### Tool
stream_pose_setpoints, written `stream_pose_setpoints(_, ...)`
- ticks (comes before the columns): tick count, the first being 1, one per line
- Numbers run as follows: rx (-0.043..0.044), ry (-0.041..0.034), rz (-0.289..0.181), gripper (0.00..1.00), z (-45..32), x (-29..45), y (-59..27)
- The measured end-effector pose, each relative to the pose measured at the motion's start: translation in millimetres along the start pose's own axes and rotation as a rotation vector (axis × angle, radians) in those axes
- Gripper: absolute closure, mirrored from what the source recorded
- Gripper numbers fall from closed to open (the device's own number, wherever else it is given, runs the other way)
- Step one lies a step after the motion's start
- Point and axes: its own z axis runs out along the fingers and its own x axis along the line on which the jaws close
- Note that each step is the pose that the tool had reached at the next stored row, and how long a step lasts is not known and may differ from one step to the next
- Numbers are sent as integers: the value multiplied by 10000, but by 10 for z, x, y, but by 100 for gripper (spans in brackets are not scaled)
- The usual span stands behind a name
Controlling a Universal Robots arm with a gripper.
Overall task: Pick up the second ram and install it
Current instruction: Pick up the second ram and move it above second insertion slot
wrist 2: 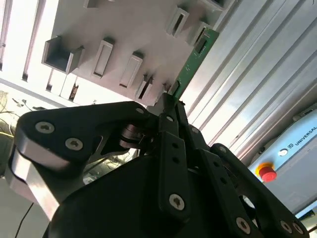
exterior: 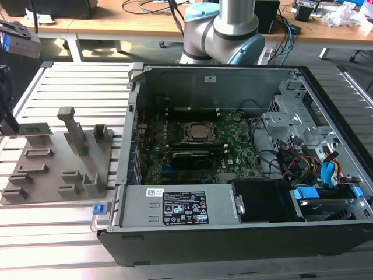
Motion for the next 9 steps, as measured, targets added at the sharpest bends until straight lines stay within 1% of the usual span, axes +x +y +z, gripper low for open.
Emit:
stream_pose_setpoints(3, 0, 38, 1, 86, -255, -2, 1)
stream_pose_setpoints(4, 1, 40, 1, 86, -304, -2, 1)
stream_pose_setpoints(6, 0, 44, 1, 86, -449, -1, 2)
stream_pose_setpoints(7, 0, 45, 0, 86, -493, -2, 2)
stream_pose_setpoints(9, 2, 41, 0, 86, -509, -2, 2)
